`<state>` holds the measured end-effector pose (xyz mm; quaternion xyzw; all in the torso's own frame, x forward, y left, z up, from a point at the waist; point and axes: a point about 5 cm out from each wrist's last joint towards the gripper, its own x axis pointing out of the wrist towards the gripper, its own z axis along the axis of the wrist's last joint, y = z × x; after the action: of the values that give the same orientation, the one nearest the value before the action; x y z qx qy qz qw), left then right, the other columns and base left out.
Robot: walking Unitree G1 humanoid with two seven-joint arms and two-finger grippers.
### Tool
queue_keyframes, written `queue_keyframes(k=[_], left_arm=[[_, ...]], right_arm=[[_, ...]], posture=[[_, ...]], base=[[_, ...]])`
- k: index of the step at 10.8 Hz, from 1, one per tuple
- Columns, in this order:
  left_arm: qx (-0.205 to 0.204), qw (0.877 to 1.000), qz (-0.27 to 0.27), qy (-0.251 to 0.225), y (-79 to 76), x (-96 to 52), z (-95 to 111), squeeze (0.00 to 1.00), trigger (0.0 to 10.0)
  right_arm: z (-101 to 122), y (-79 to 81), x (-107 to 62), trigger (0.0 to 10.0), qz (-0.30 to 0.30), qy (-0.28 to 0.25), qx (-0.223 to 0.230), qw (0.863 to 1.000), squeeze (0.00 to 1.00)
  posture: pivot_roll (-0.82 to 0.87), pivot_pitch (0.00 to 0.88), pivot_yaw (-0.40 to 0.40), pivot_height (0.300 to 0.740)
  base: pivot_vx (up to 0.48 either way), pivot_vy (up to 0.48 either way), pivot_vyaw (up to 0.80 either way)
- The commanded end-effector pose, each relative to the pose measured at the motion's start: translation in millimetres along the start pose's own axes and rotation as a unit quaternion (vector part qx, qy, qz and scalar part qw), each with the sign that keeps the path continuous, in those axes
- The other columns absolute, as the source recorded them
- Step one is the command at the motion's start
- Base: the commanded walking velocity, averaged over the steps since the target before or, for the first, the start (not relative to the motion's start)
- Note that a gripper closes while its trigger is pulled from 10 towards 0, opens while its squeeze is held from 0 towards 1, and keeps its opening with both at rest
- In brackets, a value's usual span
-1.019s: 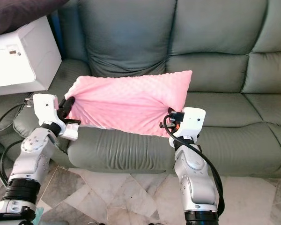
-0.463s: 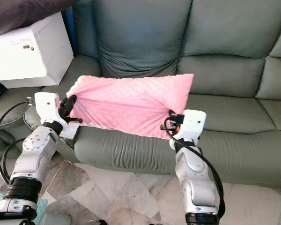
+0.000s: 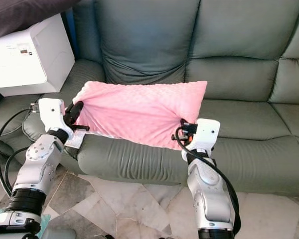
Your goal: Move the pillow to the sofa
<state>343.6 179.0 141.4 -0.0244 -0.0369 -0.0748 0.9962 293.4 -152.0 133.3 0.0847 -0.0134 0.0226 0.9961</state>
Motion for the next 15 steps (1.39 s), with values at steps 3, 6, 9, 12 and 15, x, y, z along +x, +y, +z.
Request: queue_keyframes(k=[3, 6, 9, 12, 15], left_arm=[[0.001, 1.000, -0.002, -0.011, 1.6, 1.4, 6.1, 0.00, 10.0], [-0.002, 1.000, -0.006, -0.011, 0.6, 2.3, 6.1, 0.00, 10.0], [-0.003, 1.000, -0.008, -0.009, 0.3, 1.9, 5.6, 0.00, 10.0], [-0.008, 1.000, -0.008, -0.008, 0.6, 1.7, 4.9, 0.00, 10.0], [-0.008, 1.000, 0.008, -0.001, 2.6, 1.9, 2.6, 0.00, 10.0]], right_arm=[[6.0, -7.2, -3.8, 10.0, -0.011, -0.012, -0.007, 1.000, 0.00], [5.5, -8.5, -4.9, 10.0, -0.014, -0.011, -0.008, 1.000, 0.00], [5.0, -8.1, -5.4, 10.0, -0.014, -0.010, -0.006, 1.000, 0.00], [4.8, -9.1, -6.0, 10.0, -0.015, -0.010, -0.006, 1.000, 0.00], [4.0, -9.4, -7.6, 10.0, -0.015, -0.006, -0.006, 1.000, 0.00]], posture=[[-0.12, 0.120, -0.003, 0.740], [-0.12, 0.120, 0.002, 0.740], [-0.12, 0.121, 0.003, 0.740], [-0.12, 0.123, 0.004, 0.740], [-0.13, 0.126, 0.004, 0.740]], base=[[0.169, 0.000, 0.00], [0.321, 0.000, 0.00], [0.412, 0.000, 0.00], [0.412, 0.000, 0.00], [0.221, 0.000, 0.00]])
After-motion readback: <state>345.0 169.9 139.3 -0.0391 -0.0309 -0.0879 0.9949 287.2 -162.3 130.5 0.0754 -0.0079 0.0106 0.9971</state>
